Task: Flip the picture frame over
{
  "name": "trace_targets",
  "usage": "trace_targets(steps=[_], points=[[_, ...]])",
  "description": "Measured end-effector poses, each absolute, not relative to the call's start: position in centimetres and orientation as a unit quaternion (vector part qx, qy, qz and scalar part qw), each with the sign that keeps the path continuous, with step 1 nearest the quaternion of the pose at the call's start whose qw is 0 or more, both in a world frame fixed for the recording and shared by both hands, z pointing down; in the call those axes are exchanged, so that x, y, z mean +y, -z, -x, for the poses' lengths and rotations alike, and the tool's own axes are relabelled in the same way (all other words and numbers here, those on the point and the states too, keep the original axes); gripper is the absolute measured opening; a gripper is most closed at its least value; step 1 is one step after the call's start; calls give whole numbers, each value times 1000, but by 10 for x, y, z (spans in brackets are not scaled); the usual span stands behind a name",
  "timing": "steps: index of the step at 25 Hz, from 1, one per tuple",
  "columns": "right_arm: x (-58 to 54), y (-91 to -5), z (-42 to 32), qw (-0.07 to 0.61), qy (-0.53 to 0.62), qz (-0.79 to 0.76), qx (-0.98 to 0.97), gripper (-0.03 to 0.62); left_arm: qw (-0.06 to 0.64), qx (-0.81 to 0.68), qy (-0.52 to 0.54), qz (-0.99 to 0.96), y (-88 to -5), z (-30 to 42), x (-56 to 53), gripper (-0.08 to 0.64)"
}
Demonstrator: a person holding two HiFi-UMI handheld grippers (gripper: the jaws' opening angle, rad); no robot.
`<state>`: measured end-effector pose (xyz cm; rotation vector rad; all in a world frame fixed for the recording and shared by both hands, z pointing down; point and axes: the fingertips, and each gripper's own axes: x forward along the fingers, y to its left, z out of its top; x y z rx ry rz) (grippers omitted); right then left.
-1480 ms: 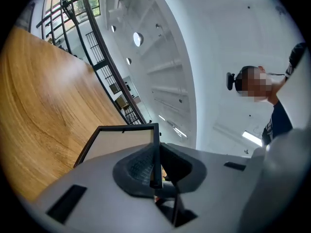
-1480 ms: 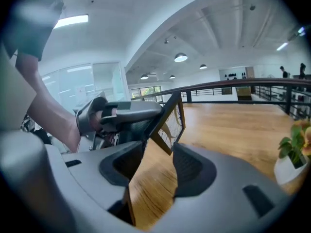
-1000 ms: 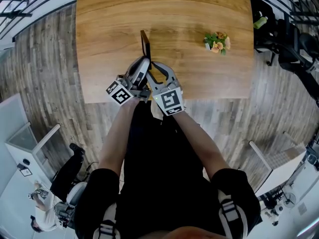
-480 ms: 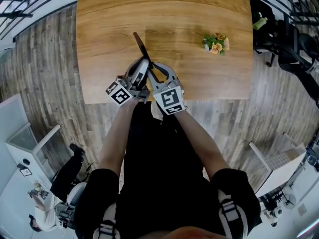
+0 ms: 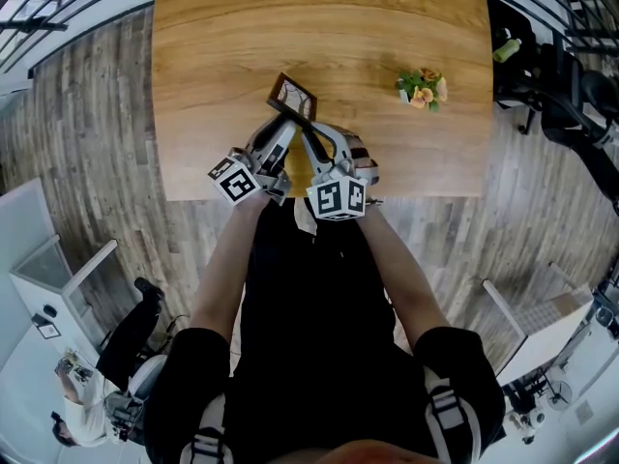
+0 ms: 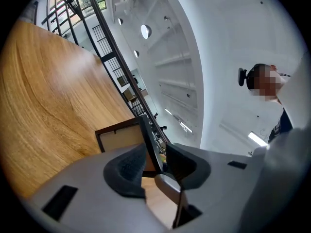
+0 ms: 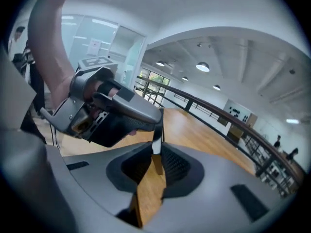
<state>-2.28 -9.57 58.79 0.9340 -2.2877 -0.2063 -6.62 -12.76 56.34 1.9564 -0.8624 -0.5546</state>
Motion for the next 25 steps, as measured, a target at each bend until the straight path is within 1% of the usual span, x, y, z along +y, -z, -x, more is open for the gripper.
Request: trace_targets(steps=[3, 6, 10, 13, 17, 20, 22, 23, 25], points=[[-89, -600, 19, 370, 150, -331, -855, 71, 463, -377, 215, -773, -577, 73, -130, 129], [-83, -612, 15, 408, 215, -309, -832, 72, 488, -379, 206, -759, -590, 75, -129, 144], [-77, -622, 12, 425, 268, -277, -819, 71, 522, -392, 190, -733, -608, 79, -124, 144], [-72, -628, 11, 435, 291, -258, -812, 72, 545, -403, 177, -714, -618, 83, -120, 144], [-65, -636, 11, 443, 312, -239, -806, 75, 575, -399, 189, -689, -637, 84, -111, 137], [-61, -641, 10, 443, 299, -236, -812, 83, 566, -400, 181, -698, -635, 80, -111, 126], [-58, -646, 9, 439, 270, -235, -824, 91, 573, -406, 169, -691, -641, 79, -108, 113], [-56, -648, 9, 436, 255, -236, -830, 112, 576, -410, 162, -689, -644, 79, -106, 105], [-50, -651, 9, 432, 234, -237, -838, 189, 572, -410, 158, -693, -645, 76, -106, 86]])
